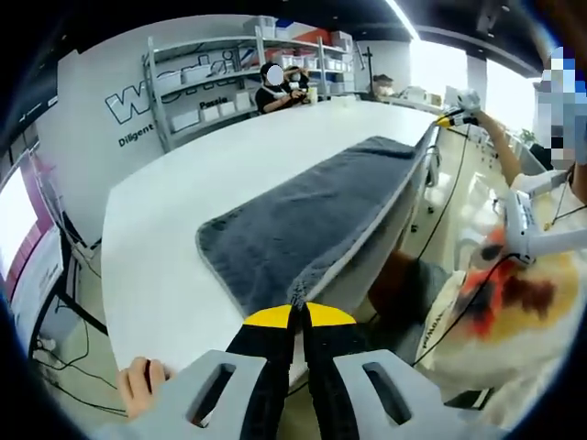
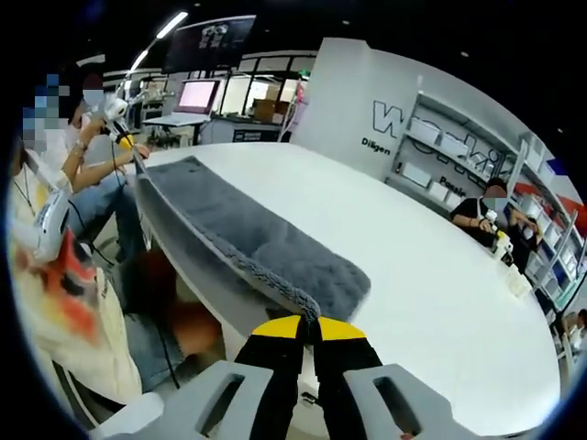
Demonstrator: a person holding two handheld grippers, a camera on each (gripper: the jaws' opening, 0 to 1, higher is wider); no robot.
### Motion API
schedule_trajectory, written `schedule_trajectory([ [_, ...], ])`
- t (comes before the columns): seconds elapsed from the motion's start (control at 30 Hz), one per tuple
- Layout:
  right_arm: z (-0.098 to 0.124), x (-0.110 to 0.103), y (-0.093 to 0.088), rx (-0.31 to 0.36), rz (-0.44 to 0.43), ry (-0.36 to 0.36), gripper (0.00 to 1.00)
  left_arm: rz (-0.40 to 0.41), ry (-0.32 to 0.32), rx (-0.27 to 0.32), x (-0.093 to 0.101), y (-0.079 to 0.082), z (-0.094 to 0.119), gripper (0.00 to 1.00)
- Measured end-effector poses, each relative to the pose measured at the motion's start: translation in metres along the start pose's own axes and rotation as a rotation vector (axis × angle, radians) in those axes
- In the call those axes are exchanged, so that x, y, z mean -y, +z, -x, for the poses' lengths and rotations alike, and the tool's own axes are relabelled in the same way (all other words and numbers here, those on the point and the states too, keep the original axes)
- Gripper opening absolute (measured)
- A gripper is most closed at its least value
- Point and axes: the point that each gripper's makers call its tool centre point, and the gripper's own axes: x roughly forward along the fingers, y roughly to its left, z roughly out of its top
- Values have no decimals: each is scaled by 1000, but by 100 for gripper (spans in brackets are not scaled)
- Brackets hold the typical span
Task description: Fold the towel on the table until its edges align and the towel forms a compact rectangular stack.
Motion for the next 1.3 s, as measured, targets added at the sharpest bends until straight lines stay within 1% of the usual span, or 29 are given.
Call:
schedule_trajectory([
  [0.1,-10,-2,-1,-17,10,-7,0,1,1,-6,-5,2,-5,3],
  [0.27,-23,3,-1,-27,16,-10,0,5,13,-10,-14,5,-13,3],
  [0.37,-31,6,-5,-50,18,-9,0,4,23,7,-19,10,-19,3],
  [0.43,-35,8,-6,-58,16,-12,0,8,18,12,-21,10,-22,3],
  [0.63,-44,14,-6,-64,14,-6,1,23,22,13,-34,12,-28,3],
  [0.97,-62,25,-9,-83,6,-2,1,24,14,-9,-41,13,-43,3],
  [1.07,-68,28,-8,-87,5,-4,1,25,15,-8,-41,16,-47,3],
  [1.3,-79,33,-2,-89,21,-25,1,44,34,3,-57,21,-52,3],
])
